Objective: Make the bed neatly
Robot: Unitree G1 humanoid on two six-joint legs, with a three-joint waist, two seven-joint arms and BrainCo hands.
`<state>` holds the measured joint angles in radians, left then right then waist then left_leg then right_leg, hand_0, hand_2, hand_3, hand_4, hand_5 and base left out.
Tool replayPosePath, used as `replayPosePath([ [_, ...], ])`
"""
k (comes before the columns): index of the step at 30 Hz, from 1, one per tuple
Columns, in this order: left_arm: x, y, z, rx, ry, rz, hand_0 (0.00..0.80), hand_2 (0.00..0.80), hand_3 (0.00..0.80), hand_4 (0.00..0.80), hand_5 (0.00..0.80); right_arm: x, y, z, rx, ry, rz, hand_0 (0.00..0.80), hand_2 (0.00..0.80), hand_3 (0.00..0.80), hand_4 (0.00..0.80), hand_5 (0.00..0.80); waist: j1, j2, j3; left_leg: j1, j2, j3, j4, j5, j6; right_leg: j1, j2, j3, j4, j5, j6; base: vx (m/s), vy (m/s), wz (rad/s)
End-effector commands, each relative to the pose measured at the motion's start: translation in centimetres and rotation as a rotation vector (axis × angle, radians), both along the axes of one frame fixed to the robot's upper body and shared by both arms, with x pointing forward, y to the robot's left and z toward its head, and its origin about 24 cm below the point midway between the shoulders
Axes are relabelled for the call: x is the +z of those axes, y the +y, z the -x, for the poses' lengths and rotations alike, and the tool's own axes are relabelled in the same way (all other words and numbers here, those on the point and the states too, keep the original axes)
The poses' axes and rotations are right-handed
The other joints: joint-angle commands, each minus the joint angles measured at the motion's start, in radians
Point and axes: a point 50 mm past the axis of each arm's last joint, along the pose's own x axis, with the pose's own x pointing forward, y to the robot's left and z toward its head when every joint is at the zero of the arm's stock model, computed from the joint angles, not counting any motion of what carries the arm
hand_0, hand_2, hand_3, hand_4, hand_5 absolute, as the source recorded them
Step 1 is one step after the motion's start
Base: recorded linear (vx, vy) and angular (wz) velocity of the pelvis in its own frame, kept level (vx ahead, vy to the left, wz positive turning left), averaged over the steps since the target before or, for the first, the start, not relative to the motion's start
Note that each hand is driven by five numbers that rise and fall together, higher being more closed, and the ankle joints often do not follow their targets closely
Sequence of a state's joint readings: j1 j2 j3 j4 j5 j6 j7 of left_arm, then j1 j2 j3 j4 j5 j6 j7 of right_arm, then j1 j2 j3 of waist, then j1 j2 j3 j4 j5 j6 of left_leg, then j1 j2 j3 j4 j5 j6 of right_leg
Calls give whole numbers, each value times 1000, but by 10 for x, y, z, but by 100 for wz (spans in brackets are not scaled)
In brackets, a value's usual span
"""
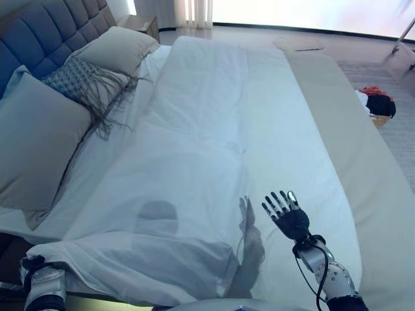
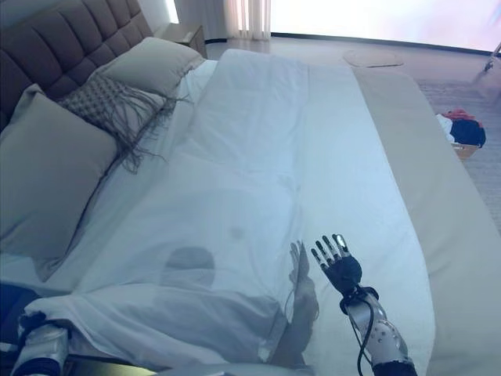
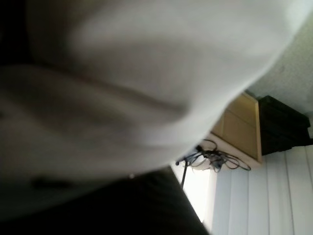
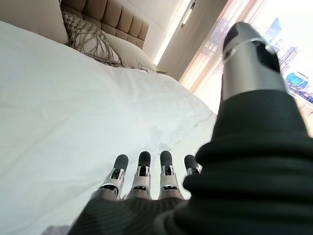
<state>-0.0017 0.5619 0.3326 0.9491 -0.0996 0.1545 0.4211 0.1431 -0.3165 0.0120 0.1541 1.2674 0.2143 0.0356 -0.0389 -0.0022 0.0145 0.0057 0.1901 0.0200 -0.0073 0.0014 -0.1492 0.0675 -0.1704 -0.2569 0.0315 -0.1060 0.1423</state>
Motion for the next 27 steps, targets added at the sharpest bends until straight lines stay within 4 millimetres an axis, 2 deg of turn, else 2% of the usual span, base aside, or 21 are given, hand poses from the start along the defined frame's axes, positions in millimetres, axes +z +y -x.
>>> replayPosePath([
  [1,77,86,104,283,273,-407,800,800,800,800,800,6,-15,5,-88,-57,-8,0,0,0,0,0,116,10,-49,-64,39,-37,4,72,-10,-111,-155,40,1,184,101,0,0,0],
  [3,66,80,109,279,275,-371,800,800,800,800,800,5,-15,7,-93,-51,-11,0,0,0,0,0,117,5,-48,-60,39,-36,4,70,-10,-109,-153,41,-3,186,100,3,-16,0],
  [4,59,76,112,269,267,-342,725,725,725,725,725,4,-14,8,-93,-49,-12,0,0,0,0,0,116,3,-48,-59,39,-33,4,70,-10,-109,-152,42,-4,186,99,0,0,0],
  [6,45,66,114,238,278,-297,0,0,0,0,0,2,-15,9,-98,-47,-14,0,0,0,0,0,116,-2,-49,-55,38,-28,0,70,-7,-109,-150,42,-6,188,98,0,0,0],
  [8,31,56,116,189,306,-272,0,0,0,0,0,1,-18,11,-104,-43,-13,0,0,0,0,0,115,-5,-48,-53,37,-24,-3,71,-6,-109,-148,43,-8,189,96,-1,-5,6],
  [11,23,47,115,117,355,-277,0,0,0,0,0,1,-22,11,-107,-45,-6,0,0,0,0,0,118,-7,-47,-51,37,-22,-9,74,-6,-107,-146,42,-12,191,93,-12,13,8],
  [14,35,54,106,52,363,-347,0,0,0,0,0,3,-26,8,-108,-48,-5,0,0,0,0,0,123,-5,-47,-48,38,-23,-16,79,-7,-106,-146,40,-11,193,92,-14,24,5],
  [18,70,73,73,-58,291,-461,0,0,0,0,0,2,-24,8,-103,-43,-7,0,0,0,0,0,126,-2,-51,-42,37,-24,-19,78,-7,-103,-149,35,-5,190,94,3,16,22],
  [20,83,74,51,-160,255,-497,0,0,0,0,0,1,-22,8,-103,-42,-10,0,0,0,0,0,127,-2,-52,-39,35,-25,-22,76,-6,-100,-149,32,-5,188,95,4,-1,34],
  [22,98,70,22,-312,226,-547,0,0,0,0,0,0,-22,8,-112,-40,-14,0,0,0,0,0,127,0,-53,-36,33,-29,-24,74,-6,-98,-150,30,-4,188,96,-2,-5,34],
  [27,111,53,-15,-521,112,-547,0,0,0,0,0,-2,-25,10,-133,-42,-19,0,0,0,0,0,127,4,-52,-36,32,-30,-26,69,-6,-97,-150,25,-7,188,98,-12,-10,19],
])
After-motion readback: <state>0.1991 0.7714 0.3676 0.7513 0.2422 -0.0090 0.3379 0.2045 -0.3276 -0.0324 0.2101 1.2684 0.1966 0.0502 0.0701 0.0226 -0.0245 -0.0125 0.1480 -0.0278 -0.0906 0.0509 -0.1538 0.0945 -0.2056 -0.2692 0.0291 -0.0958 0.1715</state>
